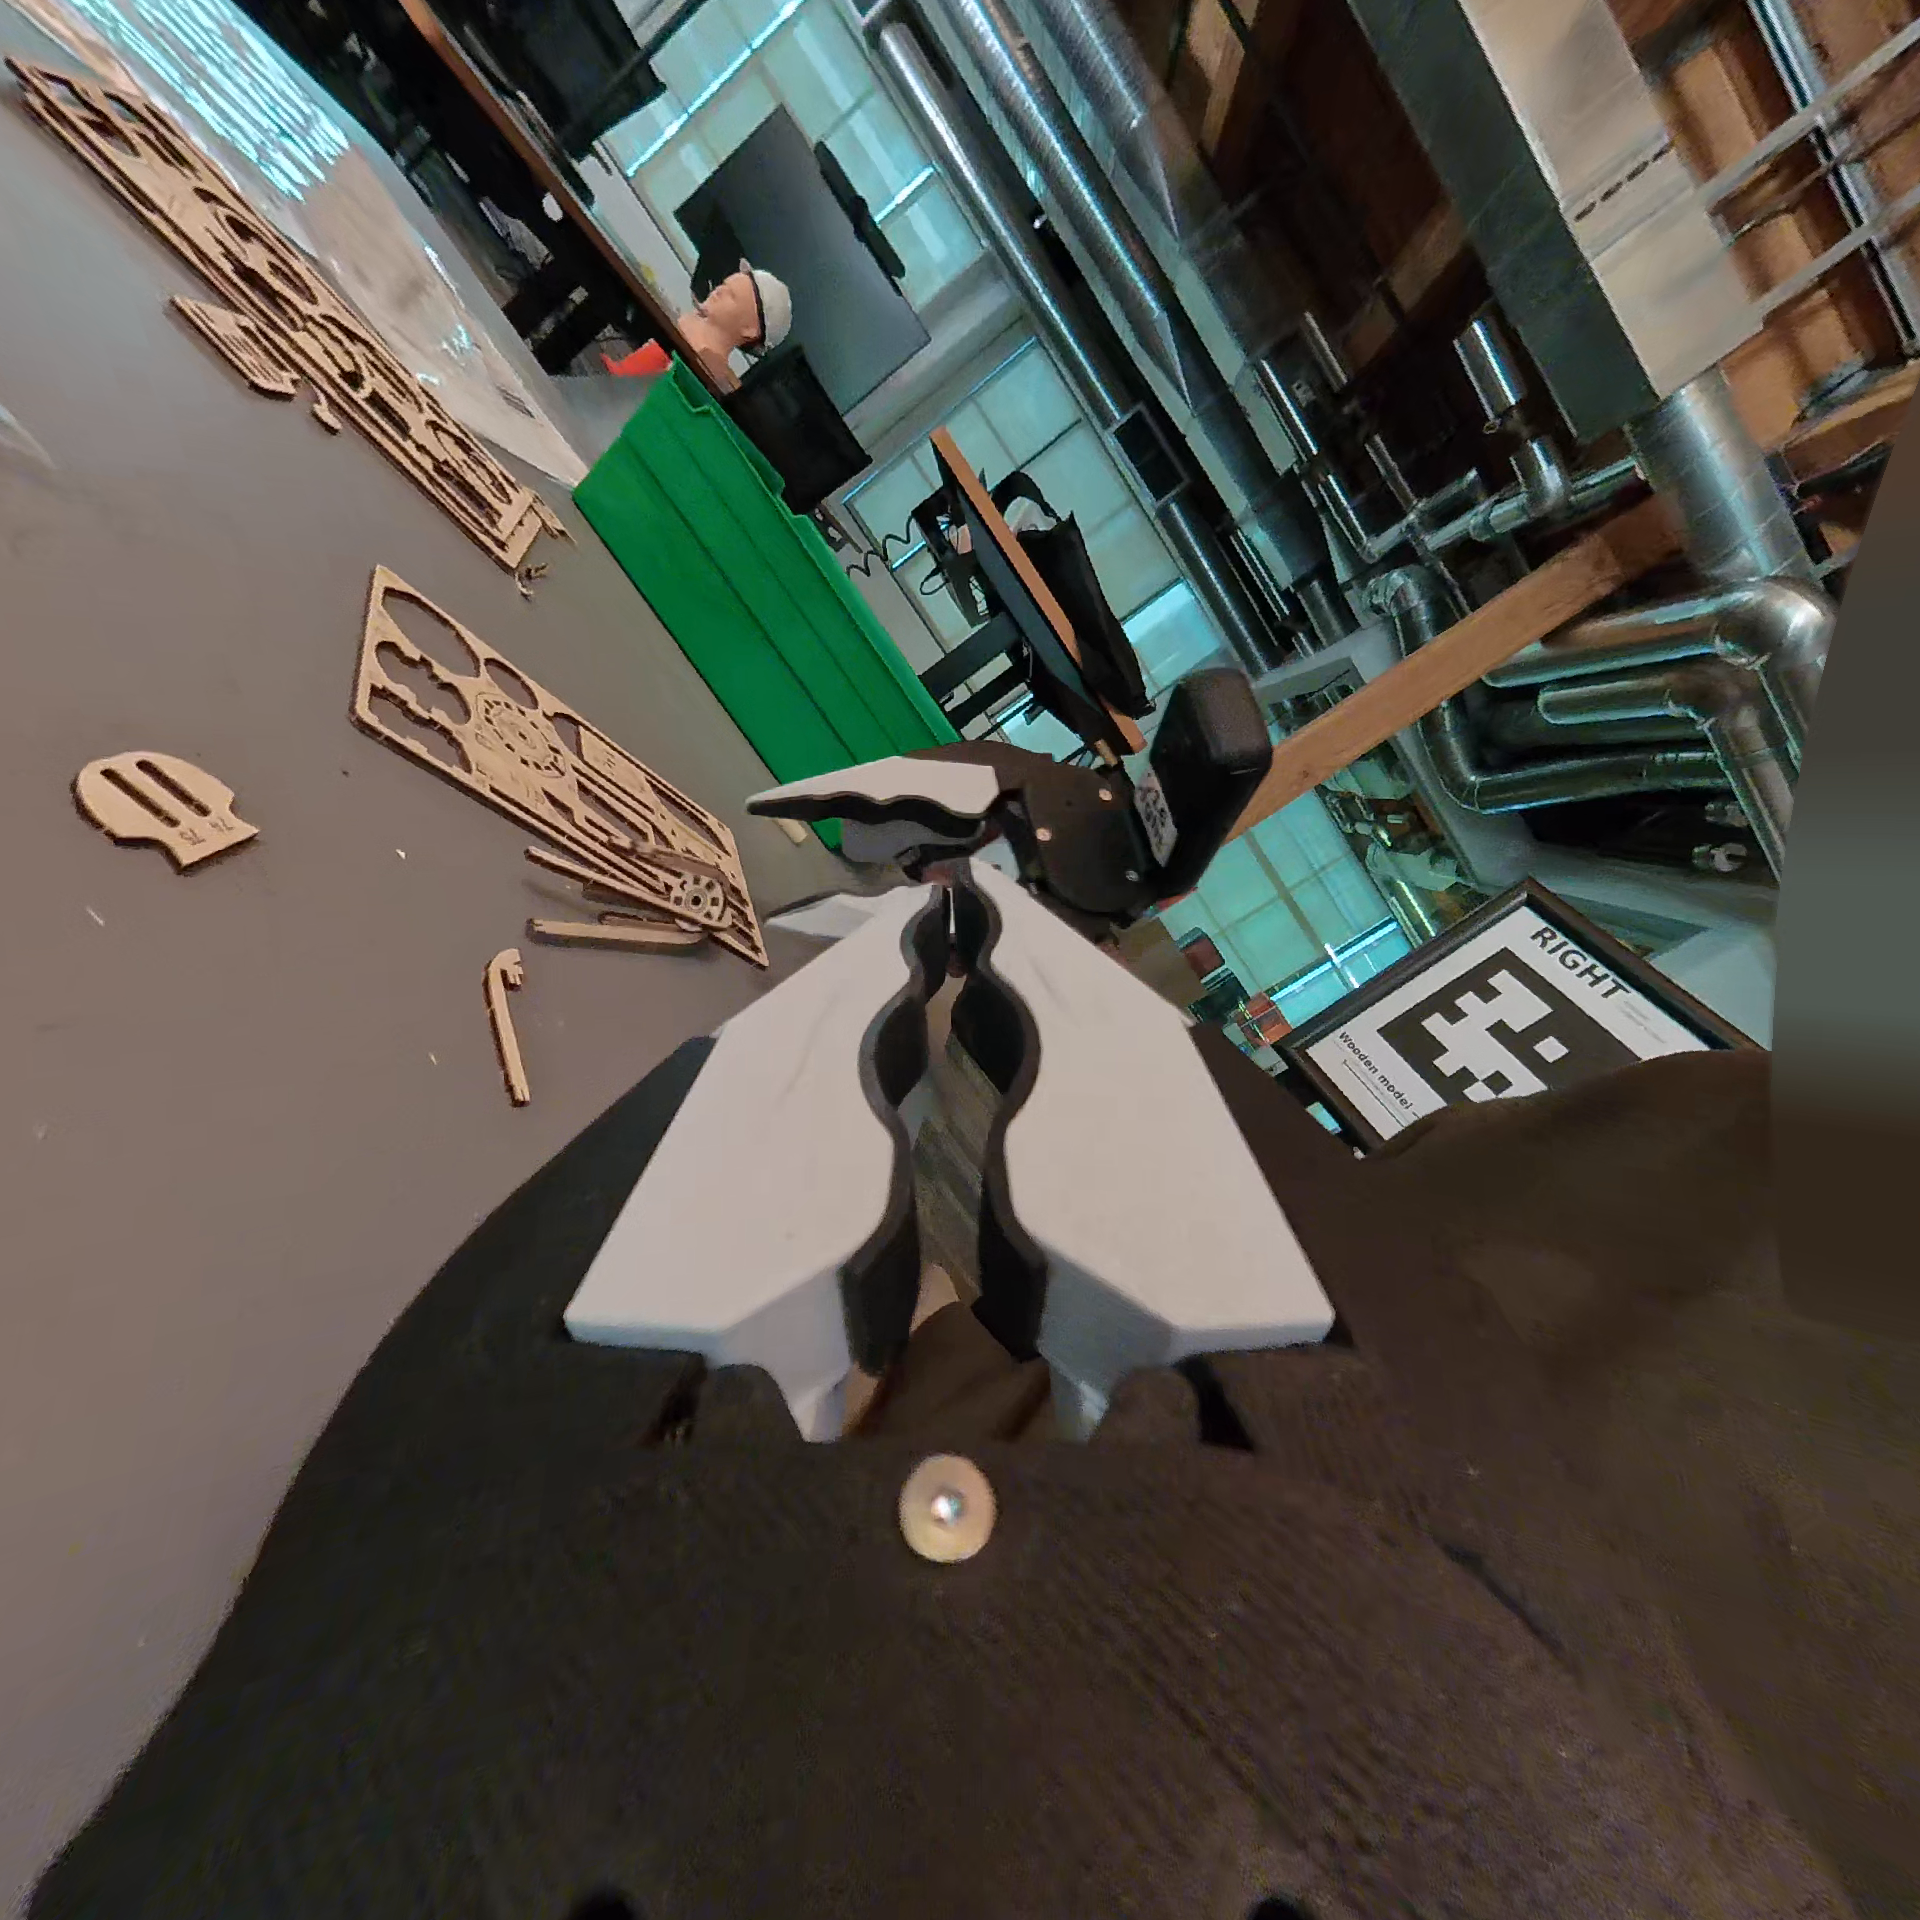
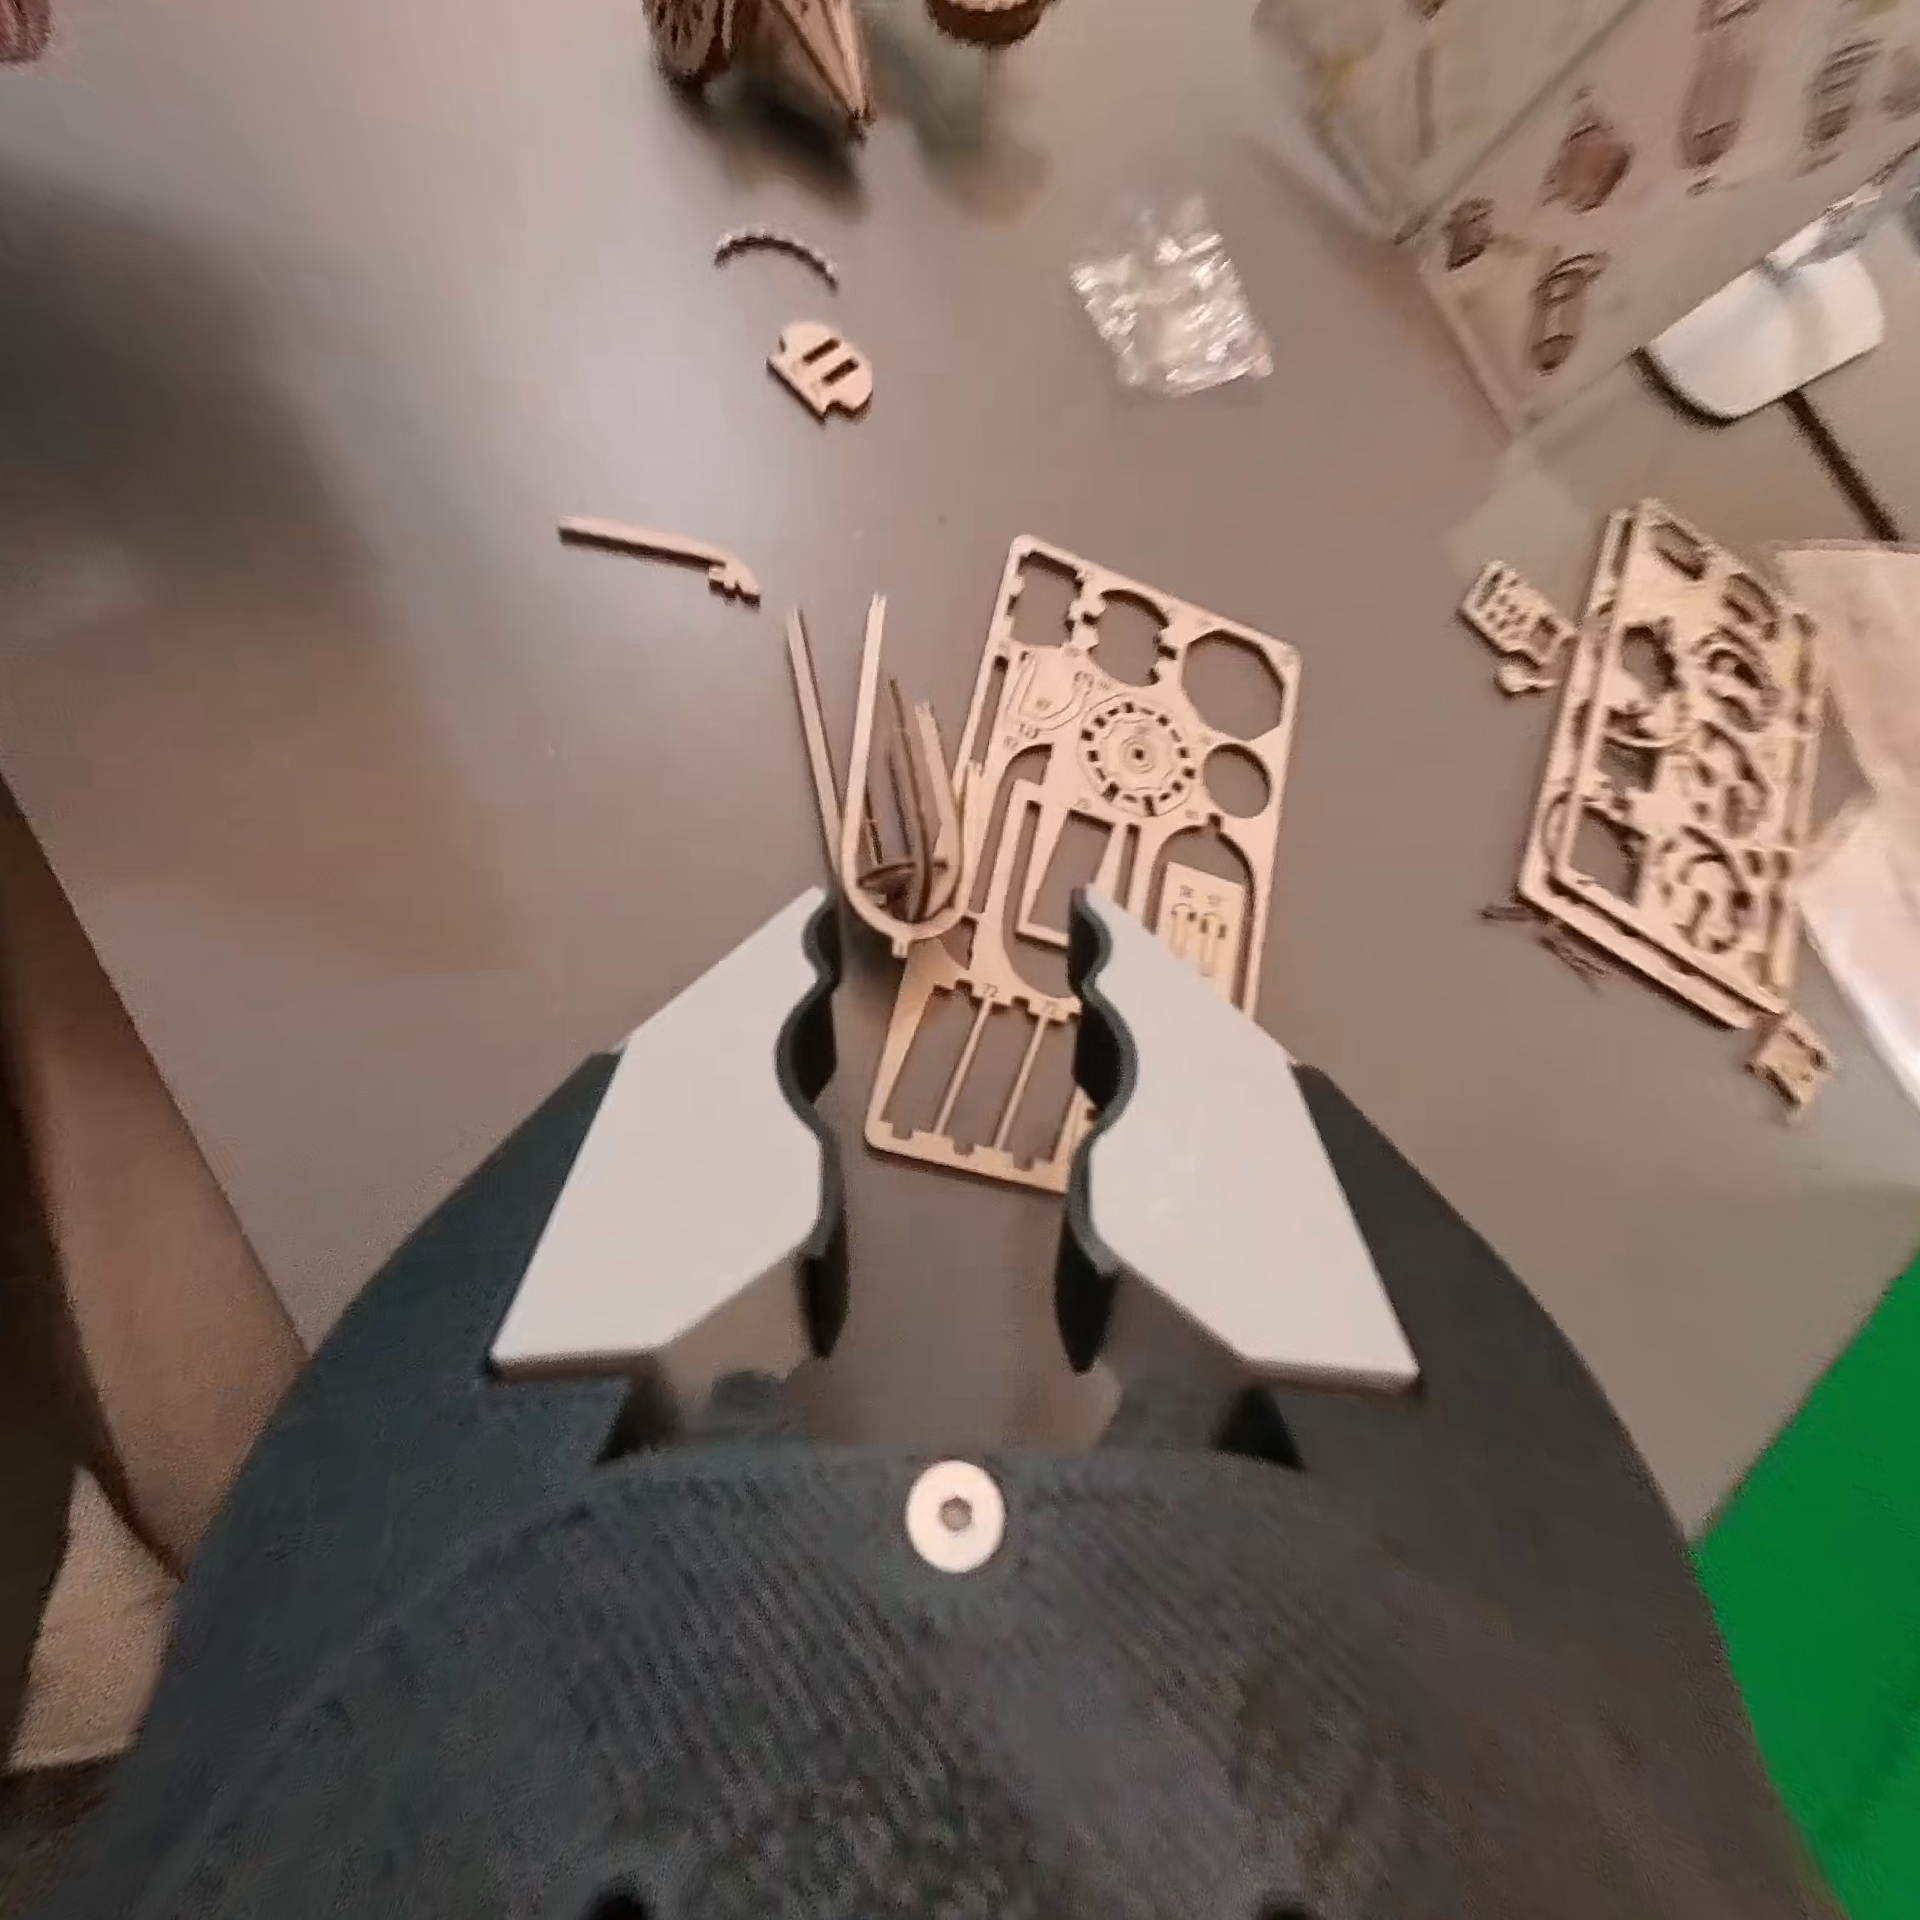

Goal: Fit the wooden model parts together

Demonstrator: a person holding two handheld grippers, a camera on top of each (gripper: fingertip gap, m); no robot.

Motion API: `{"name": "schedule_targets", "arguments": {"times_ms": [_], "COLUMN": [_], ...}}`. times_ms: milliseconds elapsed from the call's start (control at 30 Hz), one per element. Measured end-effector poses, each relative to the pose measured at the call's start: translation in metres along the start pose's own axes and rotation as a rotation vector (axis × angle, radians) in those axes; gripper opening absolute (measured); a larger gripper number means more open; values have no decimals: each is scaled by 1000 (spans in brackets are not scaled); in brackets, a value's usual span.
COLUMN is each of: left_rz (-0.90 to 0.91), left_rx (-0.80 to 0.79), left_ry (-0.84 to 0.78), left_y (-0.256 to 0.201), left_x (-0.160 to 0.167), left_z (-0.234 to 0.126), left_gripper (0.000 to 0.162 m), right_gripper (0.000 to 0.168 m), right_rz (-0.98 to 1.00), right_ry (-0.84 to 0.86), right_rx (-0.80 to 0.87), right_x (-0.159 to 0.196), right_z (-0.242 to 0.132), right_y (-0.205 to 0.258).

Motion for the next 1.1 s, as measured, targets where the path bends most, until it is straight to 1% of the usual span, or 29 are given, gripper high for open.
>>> {"name": "schedule_targets", "arguments": {"times_ms": [33,100,200,233,300,333,367,433,467,533,600,633,700,767,900,1000,1100], "left_rz": [-3,-12,-30,-37,-48,-49,-45,-24,-7,44,119,160,234,281,267,224,188], "left_rx": [3,6,25,32,35,32,29,8,-9,-64,-120,-137,-144,-120,-42,-1,10], "left_ry": [5,30,50,59,84,98,112,134,147,165,187,190,191,174,122,92,86], "left_y": [0,-1,-2,-2,-2,-1,-1,1,2,7,10,10,6,-1,-13,-16,-15], "left_x": [1,5,8,10,13,14,16,17,18,16,14,13,12,12,10,6,5], "left_z": [0,2,4,5,7,8,8,9,10,10,10,10,12,13,11,8,7], "left_gripper": [0,0,1,1,4,5,7,14,19,34,42,44,44,44,46,48,47], "right_gripper": [46,57,60,57,46,33,28,28,28,28,28,28,28,27,27,27,27], "right_rz": [8,21,-1,-6,-11,-8,-6,-5,-1,36,143,215,358,427,278,230,190], "right_ry": [18,60,103,115,118,111,103,78,57,-15,-124,-193,-339,-447,-508,-549,-565], "right_rx": [-31,-68,-77,-80,-81,-84,-89,-99,-99,-113,-178,-238,-382,-478,-446,-441,-422], "right_x": [1,3,8,9,8,7,5,1,-3,-13,-28,-37,-55,-66,-77,-85,-87], "right_z": [5,12,20,23,26,26,25,23,21,15,7,1,-10,-19,-28,-33,-35], "right_y": [2,4,6,6,7,7,8,11,13,16,21,25,33,40,54,61,66]}}
Point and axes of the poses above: each gripper's, where its closed fingertips meet, z out along the fingers, x out of its underside, y = z × x across the jaws, the point moved 5 cm from there along -z, back along the fingers, and after that the axes turned 1 degree about z, right-handed, at the moved point
